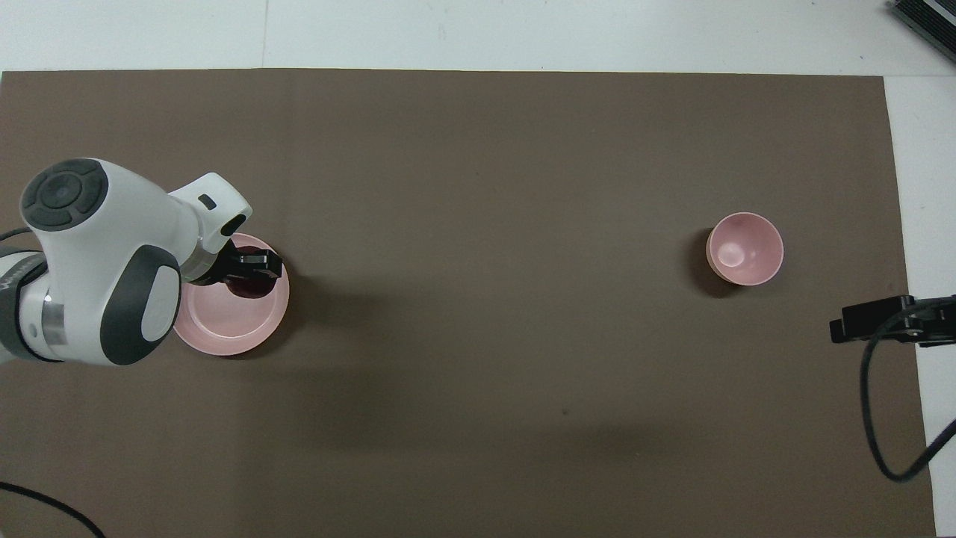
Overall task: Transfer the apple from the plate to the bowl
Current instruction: 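Lift the apple with the left gripper and carry it toward the right gripper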
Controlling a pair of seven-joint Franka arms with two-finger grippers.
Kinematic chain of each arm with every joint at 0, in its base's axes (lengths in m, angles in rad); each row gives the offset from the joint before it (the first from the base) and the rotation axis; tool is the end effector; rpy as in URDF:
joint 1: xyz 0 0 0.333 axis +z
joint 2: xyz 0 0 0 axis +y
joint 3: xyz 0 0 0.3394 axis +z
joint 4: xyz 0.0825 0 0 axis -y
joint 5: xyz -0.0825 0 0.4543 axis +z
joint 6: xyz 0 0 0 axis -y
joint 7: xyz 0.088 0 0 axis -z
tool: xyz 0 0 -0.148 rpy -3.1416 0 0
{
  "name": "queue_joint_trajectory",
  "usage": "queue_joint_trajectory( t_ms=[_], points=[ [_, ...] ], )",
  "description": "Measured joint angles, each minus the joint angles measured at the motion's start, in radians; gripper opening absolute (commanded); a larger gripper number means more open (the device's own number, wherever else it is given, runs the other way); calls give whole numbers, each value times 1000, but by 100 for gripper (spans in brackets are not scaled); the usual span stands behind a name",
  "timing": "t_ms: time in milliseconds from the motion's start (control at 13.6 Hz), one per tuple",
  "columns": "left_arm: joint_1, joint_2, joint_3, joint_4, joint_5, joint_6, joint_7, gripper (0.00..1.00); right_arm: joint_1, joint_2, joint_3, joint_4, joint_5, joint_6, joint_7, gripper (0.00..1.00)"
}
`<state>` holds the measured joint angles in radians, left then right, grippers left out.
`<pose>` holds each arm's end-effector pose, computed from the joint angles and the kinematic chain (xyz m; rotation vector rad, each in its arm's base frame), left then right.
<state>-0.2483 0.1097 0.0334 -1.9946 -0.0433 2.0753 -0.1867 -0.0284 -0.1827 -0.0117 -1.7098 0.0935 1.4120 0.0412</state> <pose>0.6205 -0.1395 0.3509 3.1136 -0.0107 -0.0546 0.5403 -0.0072 0.6276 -3.0395 0.1087 0.1753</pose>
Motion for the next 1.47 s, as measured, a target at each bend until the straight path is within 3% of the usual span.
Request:
queue_joint_trajectory(
  t_ms=[221, 516, 663, 1031, 1473],
  points=[
    [-59, 17, -2, 58, -54, -35, -228, 0, -34, -16, -10, -57, 117, 4, -74, 100],
    [-90, 49, -4, 107, -303, -75, -339, 0, -59, -52, -26, -145, 212, 40, -192, 100],
    [-110, 53, -5, 122, -354, -141, -417, 0, -59, -61, -26, -171, 285, 41, -204, 100],
    [-123, 53, -25, 150, -658, -263, -540, 0, -82, -66, -28, -224, 410, 42, -206, 100],
    [-124, 93, -90, 253, -991, -362, -820, 0, -189, -88, -31, -356, 632, 44, -320, 100]
  ],
)
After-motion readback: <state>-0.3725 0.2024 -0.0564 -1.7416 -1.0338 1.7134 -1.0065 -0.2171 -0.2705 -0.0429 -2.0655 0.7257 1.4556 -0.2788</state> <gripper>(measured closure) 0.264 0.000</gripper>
